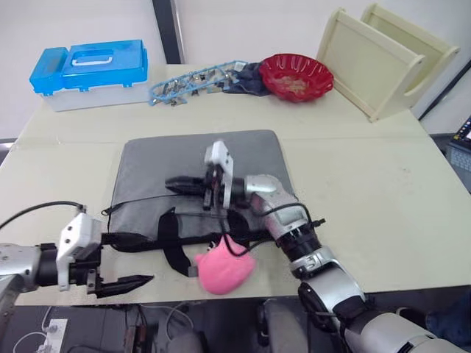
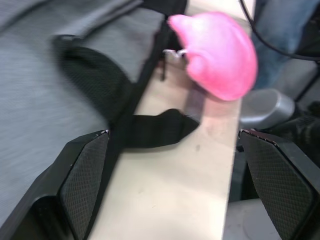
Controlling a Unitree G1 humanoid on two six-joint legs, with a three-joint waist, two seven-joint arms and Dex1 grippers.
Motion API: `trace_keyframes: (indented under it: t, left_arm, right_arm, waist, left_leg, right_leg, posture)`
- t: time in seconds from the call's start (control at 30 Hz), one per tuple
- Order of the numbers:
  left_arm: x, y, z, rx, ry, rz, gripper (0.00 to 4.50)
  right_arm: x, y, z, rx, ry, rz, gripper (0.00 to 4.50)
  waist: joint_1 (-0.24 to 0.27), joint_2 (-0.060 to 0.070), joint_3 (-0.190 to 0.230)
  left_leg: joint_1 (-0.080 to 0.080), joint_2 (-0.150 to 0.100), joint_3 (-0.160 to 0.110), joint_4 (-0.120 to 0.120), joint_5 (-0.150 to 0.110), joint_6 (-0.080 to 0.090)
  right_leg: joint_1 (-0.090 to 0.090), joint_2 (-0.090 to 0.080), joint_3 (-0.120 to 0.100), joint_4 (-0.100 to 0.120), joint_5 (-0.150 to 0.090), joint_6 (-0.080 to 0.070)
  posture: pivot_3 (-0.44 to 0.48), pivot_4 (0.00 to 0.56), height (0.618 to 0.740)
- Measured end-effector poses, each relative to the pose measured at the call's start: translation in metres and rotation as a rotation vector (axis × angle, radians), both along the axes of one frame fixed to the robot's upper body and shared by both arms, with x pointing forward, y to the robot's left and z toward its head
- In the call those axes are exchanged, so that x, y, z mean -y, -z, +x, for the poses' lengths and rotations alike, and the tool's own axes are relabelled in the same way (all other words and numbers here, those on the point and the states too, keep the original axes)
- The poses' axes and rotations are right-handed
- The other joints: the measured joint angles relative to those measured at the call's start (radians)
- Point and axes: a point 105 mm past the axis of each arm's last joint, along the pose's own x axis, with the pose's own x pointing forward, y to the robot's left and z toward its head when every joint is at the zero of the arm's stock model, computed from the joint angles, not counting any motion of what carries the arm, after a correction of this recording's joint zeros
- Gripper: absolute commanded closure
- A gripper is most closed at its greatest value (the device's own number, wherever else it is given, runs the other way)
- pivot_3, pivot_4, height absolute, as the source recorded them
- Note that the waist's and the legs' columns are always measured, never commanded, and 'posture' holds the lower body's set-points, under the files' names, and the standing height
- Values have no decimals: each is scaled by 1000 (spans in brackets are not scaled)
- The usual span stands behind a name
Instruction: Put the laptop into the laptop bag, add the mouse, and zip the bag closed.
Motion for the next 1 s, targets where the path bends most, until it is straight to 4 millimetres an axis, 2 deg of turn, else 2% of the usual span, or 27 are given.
trace_keyframes:
  t: [0.03, 0.07, 0.1, 0.17, 0.23, 0.27, 0.33, 0.37, 0.43, 0.47, 0.6, 0.67, 0.73, 0.77, 0.83, 0.9, 1.0]
  left_arm:
    - [-2, -4, 0, 6, -6, 5, 0]
    - [-5, -8, 1, 15, -18, 11, 0]
    - [-7, -11, 3, 22, -21, 19, 0]
    - [-10, -18, 9, 42, -23, 37, 0]
    - [-12, -31, 18, 82, -32, 40, 0]
    - [-13, -37, 21, 98, -40, 36, 0]
    - [-9, -52, 32, 147, -40, 3, 0]
    - [-7, -56, 36, 164, -32, -5, 0]
    - [-5, -63, 50, 189, -29, -21, 540]
    - [-3, -66, 61, 202, -26, -25, 850]
    - [2, -71, 83, 225, -26, -56, 2728]
    - [16, -80, 101, 281, 5, -102, 3625]
    - [42, -85, 124, 308, 64, -145, 4491]
    - [57, -84, 135, 306, 102, -151, 4491]
    - [72, -78, 144, 294, 140, -149, 4491]
    - [92, -68, 158, 278, 186, -137, 4491]
    - [110, -60, 169, 268, 223, -127, 4491]
  right_arm:
    - [2, -17, -2, -6, -9, 36, 3290]
    - [8, -36, -6, -2, -22, 70, 2721]
    - [12, -44, -10, 0, -36, 77, 2245]
    - [26, -50, -12, 0, -37, 63, 1356]
    - [48, -56, -7, 43, 0, 19, 393]
    - [60, -58, -4, 70, 23, -2, 60]
    - [88, -64, -4, 135, 58, -61, 60]
    - [96, -62, -5, 156, 62, -90, 60]
    - [116, -52, -12, 196, 55, -182, 0]
    - [128, -40, -18, 215, 36, -254, 0]
    - [139, -20, -28, 226, -4, -328, 0]
    - [146, -12, -34, 236, -6, -359, 0]
    - [154, 4, -46, 239, -27, -403, 0]
    - [154, 13, -54, 236, -59, -419, 0]
    - [152, 18, -61, 246, -91, -431, 0]
    - [152, 18, -65, 288, -103, -444, 0]
    - [151, 19, -69, 320, -121, -455, 0]
  waist:
    - [5, 0, 0]
    - [8, 0, 0]
    - [13, 0, 0]
    - [26, -2, 0]
    - [38, -3, 1]
    - [41, -4, 1]
    - [44, -4, 1]
    - [44, -4, 1]
    - [48, -4, 1]
    - [49, -4, 2]
    - [33, -6, 3]
    - [37, -6, 4]
    - [59, -8, 4]
    - [63, -10, 4]
    - [62, -10, 4]
    - [57, -11, 5]
    - [60, -12, 5]
  left_leg:
    - [-1, 0, 0, 0, 0, 0]
    - [-1, 0, 0, -1, -1, -1]
    - [-1, 0, -1, -1, -2, -1]
    - [-3, 0, -1, -1, -3, -2]
    - [-6, -2, -2, 0, -3, -2]
    - [-6, -2, -1, 0, -3, -1]
    - [-6, -2, 0, -1, -3, -1]
    - [-6, -2, -1, -1, -3, -1]
    - [-5, -2, 0, -2, -3, -1]
    - [-5, -2, 1, -2, -3, -1]
    - [-4, -2, 3, -1, -3, -1]
    - [-3, -2, 2, 0, -3, -1]
    - [-3, -3, -1, 2, -3, 0]
    - [-4, -3, -1, 3, -3, 0]
    - [-4, -5, 1, 4, -3, 1]
    - [-4, -5, 0, 3, -2, 1]
    - [-4, -5, 0, 3, -2, 2]
  right_leg:
    - [0, 0, -1, 0, 0, 0]
    - [0, 0, -3, -1, 0, 0]
    - [0, 0, -4, -1, 0, 0]
    - [0, 0, -7, -4, 0, 0]
    - [-1, -1, -8, -5, 0, 0]
    - [-1, -2, -8, -6, 0, 0]
    - [-1, -2, -9, -7, 0, 0]
    - [-1, -2, -9, -6, 0, 0]
    - [-1, -1, -11, -7, 0, 0]
    - [-1, -1, -11, -7, 0, 1]
    - [-1, -1, -11, -7, 1, 2]
    - [1, -2, -12, -6, 1, 2]
    - [4, -2, -13, -7, 2, 3]
    - [4, -2, -12, -8, 3, 6]
    - [4, -4, -12, -9, 4, 7]
    - [4, -3, -12, -11, 5, 8]
    - [4, -3, -12, -11, 5, 8]
  posture:
    - [0, 150, 740]
    - [0, 150, 740]
    - [0, 150, 740]
    - [0, 150, 740]
    - [0, 150, 740]
    - [0, 150, 740]
    - [0, 150, 740]
    - [0, 150, 740]
    - [0, 150, 740]
    - [0, 150, 740]
    - [0, 150, 740]
    - [0, 150, 740]
    - [0, 150, 740]
    - [0, 150, 740]
    - [0, 150, 740]
    - [0, 150, 740]
    - [0, 150, 740]
